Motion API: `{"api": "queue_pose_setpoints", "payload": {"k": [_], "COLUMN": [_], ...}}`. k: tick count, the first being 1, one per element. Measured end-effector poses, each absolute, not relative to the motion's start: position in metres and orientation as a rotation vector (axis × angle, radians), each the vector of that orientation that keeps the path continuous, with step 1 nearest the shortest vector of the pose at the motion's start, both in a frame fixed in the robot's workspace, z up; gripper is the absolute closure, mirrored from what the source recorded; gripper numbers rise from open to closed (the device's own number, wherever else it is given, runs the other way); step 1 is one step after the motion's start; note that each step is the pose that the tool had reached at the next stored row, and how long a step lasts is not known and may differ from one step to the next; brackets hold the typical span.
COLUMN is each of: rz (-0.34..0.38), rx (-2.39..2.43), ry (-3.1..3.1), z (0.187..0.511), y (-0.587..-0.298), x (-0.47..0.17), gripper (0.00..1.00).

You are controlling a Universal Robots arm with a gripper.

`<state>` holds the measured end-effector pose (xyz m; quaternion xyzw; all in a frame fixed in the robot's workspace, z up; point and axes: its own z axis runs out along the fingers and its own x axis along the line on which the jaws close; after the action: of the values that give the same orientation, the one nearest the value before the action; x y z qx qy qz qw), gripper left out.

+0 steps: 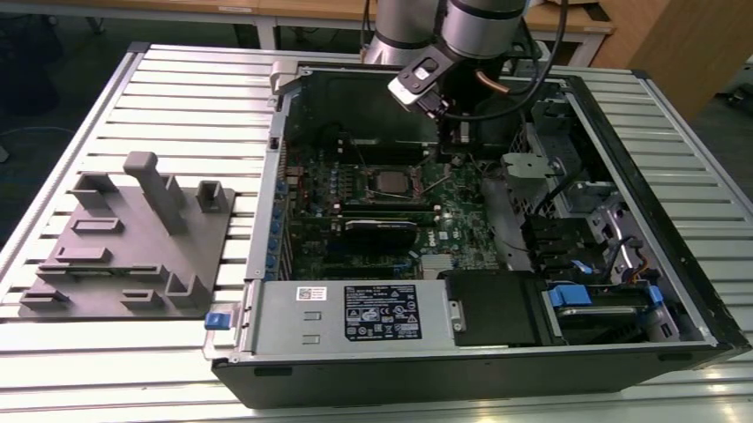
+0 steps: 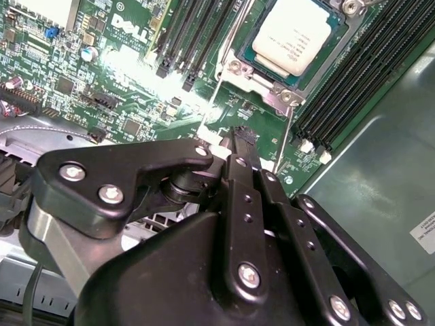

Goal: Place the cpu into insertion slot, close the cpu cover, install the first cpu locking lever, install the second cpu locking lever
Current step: 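Close the cpu cover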

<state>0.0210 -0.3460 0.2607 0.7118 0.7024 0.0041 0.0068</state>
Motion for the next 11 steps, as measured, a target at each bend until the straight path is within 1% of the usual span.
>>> {"api": "queue_pose_setpoints", "payload": {"k": [11], "rz": [0.009], "rx": [2.228], "ry": [2.199], "z": [0.258], "y": [-0.338], "x": [0.04], "gripper": [0.89]}}
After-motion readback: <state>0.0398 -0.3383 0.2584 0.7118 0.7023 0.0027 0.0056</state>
